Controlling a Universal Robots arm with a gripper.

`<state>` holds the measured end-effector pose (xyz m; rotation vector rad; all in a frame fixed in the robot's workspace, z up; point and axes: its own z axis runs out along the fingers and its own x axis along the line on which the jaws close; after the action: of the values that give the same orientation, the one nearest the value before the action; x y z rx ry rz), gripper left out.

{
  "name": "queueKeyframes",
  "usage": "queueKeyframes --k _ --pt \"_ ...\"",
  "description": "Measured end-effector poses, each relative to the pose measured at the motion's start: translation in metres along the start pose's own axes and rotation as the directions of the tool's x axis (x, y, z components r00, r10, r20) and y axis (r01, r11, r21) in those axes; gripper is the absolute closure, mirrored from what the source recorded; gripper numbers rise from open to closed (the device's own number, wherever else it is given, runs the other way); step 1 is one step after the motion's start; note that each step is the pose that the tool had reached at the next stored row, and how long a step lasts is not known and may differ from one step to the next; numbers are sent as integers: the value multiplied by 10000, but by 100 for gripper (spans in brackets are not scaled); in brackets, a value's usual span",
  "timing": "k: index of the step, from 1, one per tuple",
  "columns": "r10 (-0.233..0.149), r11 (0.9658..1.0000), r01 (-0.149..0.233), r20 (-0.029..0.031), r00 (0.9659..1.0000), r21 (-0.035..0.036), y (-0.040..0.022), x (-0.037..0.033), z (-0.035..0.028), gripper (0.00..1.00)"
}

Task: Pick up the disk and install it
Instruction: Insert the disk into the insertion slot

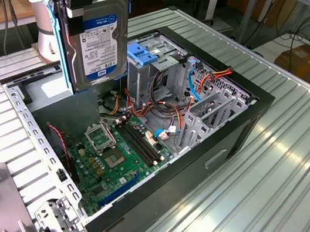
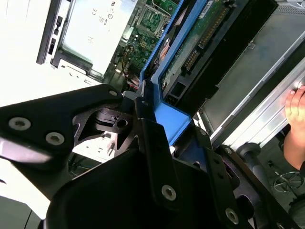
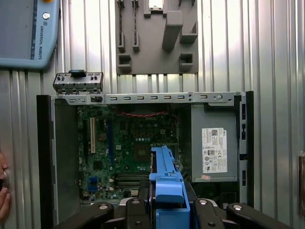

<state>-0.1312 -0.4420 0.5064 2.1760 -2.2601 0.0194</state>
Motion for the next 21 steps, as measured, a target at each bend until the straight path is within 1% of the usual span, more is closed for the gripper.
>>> queueKeyframes --k 4,5,6,8,10,11,12,13,14,15,19,21 --pt "-1 10000 1 0 10000 0 0 9 0 63" --pt "-2 10000 2 -1 10000 0 -1 18 0 63" --pt "-1 10000 1 0 10000 0 -2 44 0 63" --pt "0 10000 0 1 10000 1 -4 117 2 63" --pt "0 10000 0 0 10000 0 -8 216 3 63" --pt "0 10000 0 0 10000 0 -9 251 4 63" --pt "0 10000 0 -1 10000 0 -12 317 5 63" --pt "0 10000 0 0 10000 0 -14 357 6 63" --pt "0 10000 0 1 10000 -1 -20 379 7 63" --pt "0 10000 0 1 10000 -15 -55 390 7 63" --pt "0 10000 0 -1 10000 -17 -173 390 9 63" --pt "0 10000 0 -2 10000 -17 -210 388 9 63"
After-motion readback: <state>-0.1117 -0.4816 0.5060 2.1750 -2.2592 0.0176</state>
